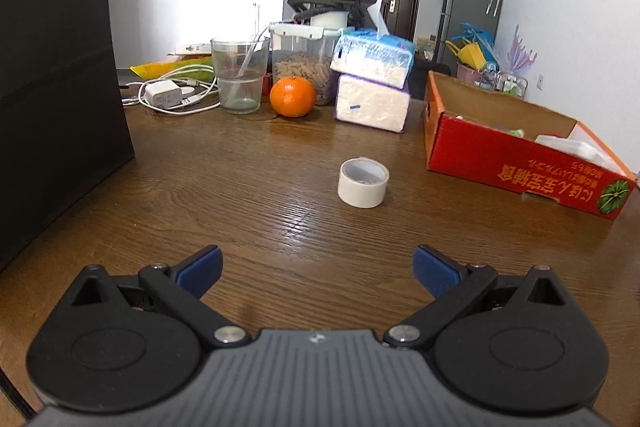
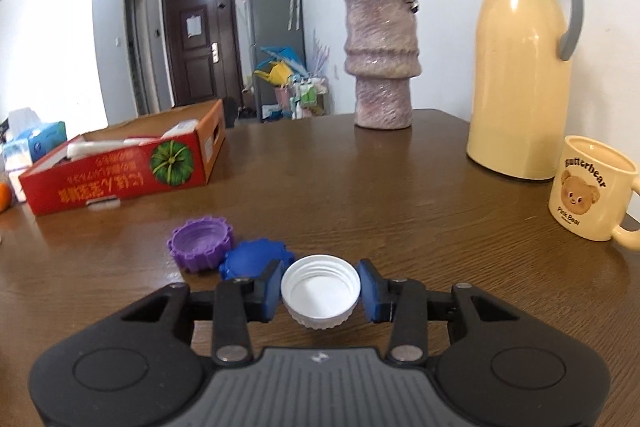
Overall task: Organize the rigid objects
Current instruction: 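Close the right tool on the white bottle cap beside the blue cap, then close the left tool on the white tape roll, then carry the tape roll and white cap with both tools over the box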
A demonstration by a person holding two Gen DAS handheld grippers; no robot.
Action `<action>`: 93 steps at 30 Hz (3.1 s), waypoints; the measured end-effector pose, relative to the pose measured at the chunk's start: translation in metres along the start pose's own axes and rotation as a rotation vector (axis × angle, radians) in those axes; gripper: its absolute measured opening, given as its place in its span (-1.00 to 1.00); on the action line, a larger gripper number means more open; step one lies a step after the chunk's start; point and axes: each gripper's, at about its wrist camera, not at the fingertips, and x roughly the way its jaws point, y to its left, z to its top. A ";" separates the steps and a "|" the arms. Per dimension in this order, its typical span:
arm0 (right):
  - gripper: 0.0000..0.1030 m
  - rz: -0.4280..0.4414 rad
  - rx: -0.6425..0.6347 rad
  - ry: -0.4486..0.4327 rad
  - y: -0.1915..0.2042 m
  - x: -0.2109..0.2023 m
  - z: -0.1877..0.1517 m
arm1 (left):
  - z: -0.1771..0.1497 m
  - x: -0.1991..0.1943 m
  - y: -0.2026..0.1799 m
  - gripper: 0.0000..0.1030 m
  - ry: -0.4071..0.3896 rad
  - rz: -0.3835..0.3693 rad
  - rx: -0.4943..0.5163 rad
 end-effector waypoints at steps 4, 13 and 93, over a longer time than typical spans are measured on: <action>-0.24 -0.014 0.015 -0.016 -0.003 0.000 0.001 | 0.005 0.015 -0.001 1.00 0.017 -0.016 0.014; -0.24 -0.050 0.051 -0.028 -0.008 0.004 0.003 | 0.018 0.046 -0.016 1.00 -0.006 0.026 0.065; -0.24 0.045 -0.015 -0.134 0.029 -0.021 -0.006 | -0.018 0.011 -0.068 -0.14 -0.047 -0.088 0.159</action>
